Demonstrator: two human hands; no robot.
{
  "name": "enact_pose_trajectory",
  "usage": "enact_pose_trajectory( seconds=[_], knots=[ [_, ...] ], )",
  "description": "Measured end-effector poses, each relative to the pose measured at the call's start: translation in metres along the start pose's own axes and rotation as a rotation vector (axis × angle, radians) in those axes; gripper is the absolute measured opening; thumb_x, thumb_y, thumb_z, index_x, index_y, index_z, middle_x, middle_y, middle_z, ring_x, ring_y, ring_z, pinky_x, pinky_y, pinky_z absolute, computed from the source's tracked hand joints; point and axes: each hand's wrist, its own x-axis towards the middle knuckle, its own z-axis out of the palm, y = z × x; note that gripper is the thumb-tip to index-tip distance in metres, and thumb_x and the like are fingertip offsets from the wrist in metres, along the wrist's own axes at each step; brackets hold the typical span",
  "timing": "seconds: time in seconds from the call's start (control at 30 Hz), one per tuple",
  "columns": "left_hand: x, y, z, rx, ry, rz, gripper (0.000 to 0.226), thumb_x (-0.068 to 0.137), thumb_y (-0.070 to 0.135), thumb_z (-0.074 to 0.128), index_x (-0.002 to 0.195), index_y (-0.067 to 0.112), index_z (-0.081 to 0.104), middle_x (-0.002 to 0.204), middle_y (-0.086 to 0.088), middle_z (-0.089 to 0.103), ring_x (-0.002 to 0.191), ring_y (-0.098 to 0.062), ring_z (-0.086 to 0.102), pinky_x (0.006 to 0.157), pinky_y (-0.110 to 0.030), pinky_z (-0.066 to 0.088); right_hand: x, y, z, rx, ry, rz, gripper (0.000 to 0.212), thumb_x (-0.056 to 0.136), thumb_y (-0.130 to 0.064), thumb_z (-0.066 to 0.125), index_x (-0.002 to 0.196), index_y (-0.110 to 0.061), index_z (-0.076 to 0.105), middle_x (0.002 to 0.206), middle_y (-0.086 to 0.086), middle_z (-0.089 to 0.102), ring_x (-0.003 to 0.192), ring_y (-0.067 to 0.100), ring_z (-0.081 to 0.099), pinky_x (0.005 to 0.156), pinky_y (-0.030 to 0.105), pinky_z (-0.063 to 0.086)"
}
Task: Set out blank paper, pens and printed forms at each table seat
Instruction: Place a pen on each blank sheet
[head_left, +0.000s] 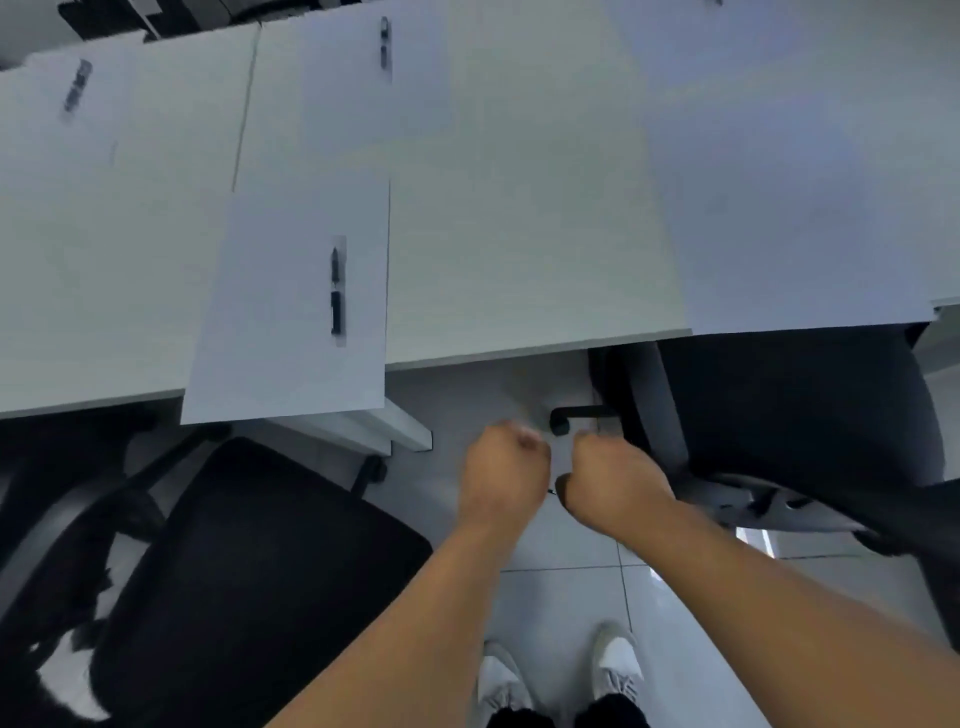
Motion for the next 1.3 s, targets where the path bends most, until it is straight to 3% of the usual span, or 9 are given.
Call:
enact_pose_trajectory(
  seconds=[0.2, 0.37, 0.5, 0.57, 0.7, 0.93, 1.03, 1.17, 1.3],
  knots=[
    [0.079, -0.077, 0.090, -0.049, 0.084, -0.091, 0.025, 0.093, 0.010, 0.052, 0.069, 0.018, 0.053, 0.066, -0.001, 0.051, 0.060, -0.016, 0.042, 0.057, -0.028, 0.037, 0.084, 0.044, 0.128, -0.013, -0.001, 0.038, 0.020, 0.102, -0.026, 0.059, 0.094, -0.018, 0.043, 0.088, -0.002, 0.043, 0.080, 0.020, 0.051, 0.052, 0.026, 0.026],
    [0.150, -0.149, 0.161, -0.063, 0.097, -0.158, 0.025, 0.103, 0.015, 0.053, 0.085, 0.016, 0.070, 0.073, 0.009, 0.057, 0.060, -0.005, 0.049, 0.052, -0.023, 0.038, 0.165, 0.079, 0.229, -0.001, -0.021, 0.073, 0.019, 0.103, -0.033, 0.058, 0.098, -0.021, 0.044, 0.099, -0.002, 0.049, 0.087, 0.017, 0.054, 0.060, 0.028, 0.038],
    [0.207, -0.204, 0.206, -0.036, 0.122, -0.186, 0.036, 0.099, 0.006, 0.050, 0.065, 0.017, 0.052, 0.066, 0.007, 0.053, 0.055, -0.006, 0.045, 0.051, -0.021, 0.035, 0.227, 0.099, 0.298, 0.004, 0.011, 0.051, 0.020, 0.103, -0.037, 0.059, 0.098, -0.026, 0.044, 0.105, -0.006, 0.054, 0.094, 0.014, 0.057, 0.063, 0.027, 0.040],
    [0.232, -0.230, 0.226, -0.050, 0.137, -0.180, 0.033, 0.100, 0.008, 0.051, 0.069, 0.012, 0.061, 0.072, 0.006, 0.062, 0.060, -0.007, 0.053, 0.055, -0.019, 0.041, 0.258, 0.109, 0.329, -0.001, 0.029, 0.053, 0.024, 0.102, -0.039, 0.065, 0.098, -0.027, 0.044, 0.111, -0.004, 0.060, 0.100, 0.014, 0.061, 0.071, 0.027, 0.047],
    [0.271, -0.266, 0.244, -0.015, 0.156, -0.184, 0.022, 0.103, 0.016, 0.054, 0.090, 0.016, 0.072, 0.094, 0.008, 0.072, 0.082, -0.009, 0.067, 0.071, -0.023, 0.054, 0.309, 0.121, 0.373, -0.063, 0.009, 0.055, 0.019, 0.099, -0.037, 0.068, 0.108, -0.027, 0.055, 0.121, -0.003, 0.060, 0.113, 0.018, 0.061, 0.080, 0.032, 0.050],
    [0.316, -0.303, 0.251, 0.079, 0.120, -0.205, 0.017, 0.099, 0.029, 0.052, 0.084, 0.029, 0.062, 0.118, 0.004, 0.070, 0.117, -0.018, 0.068, 0.100, -0.030, 0.051, 0.358, 0.139, 0.430, -0.142, 0.036, 0.056, 0.043, 0.100, -0.047, 0.061, 0.136, -0.028, 0.048, 0.136, -0.004, 0.047, 0.130, 0.018, 0.050, 0.100, 0.037, 0.052],
    [0.329, -0.308, 0.250, 0.066, 0.138, -0.240, 0.025, 0.099, 0.029, 0.051, 0.075, 0.030, 0.051, 0.125, 0.001, 0.070, 0.123, -0.019, 0.066, 0.101, -0.027, 0.049, 0.370, 0.145, 0.440, -0.145, 0.096, 0.062, 0.056, 0.099, -0.070, 0.052, 0.135, -0.027, 0.050, 0.132, -0.005, 0.051, 0.125, 0.016, 0.054, 0.095, 0.035, 0.052],
    [0.333, -0.311, 0.248, 0.063, 0.147, -0.218, 0.026, 0.100, 0.028, 0.051, 0.074, 0.031, 0.048, 0.119, 0.000, 0.067, 0.124, -0.019, 0.066, 0.102, -0.027, 0.049, 0.378, 0.148, 0.441, -0.113, 0.086, 0.027, 0.036, 0.110, -0.041, 0.045, 0.140, -0.026, 0.057, 0.136, -0.003, 0.055, 0.132, 0.018, 0.055, 0.104, 0.036, 0.050],
    [0.326, -0.316, 0.248, 0.066, 0.161, -0.161, 0.018, 0.099, 0.027, 0.051, 0.083, 0.034, 0.058, 0.123, 0.007, 0.070, 0.121, -0.015, 0.067, 0.101, -0.026, 0.049, 0.373, 0.139, 0.447, -0.176, 0.036, 0.091, 0.045, 0.098, -0.057, 0.053, 0.134, -0.030, 0.060, 0.131, -0.006, 0.055, 0.127, 0.016, 0.056, 0.097, 0.035, 0.052]
  ],
)
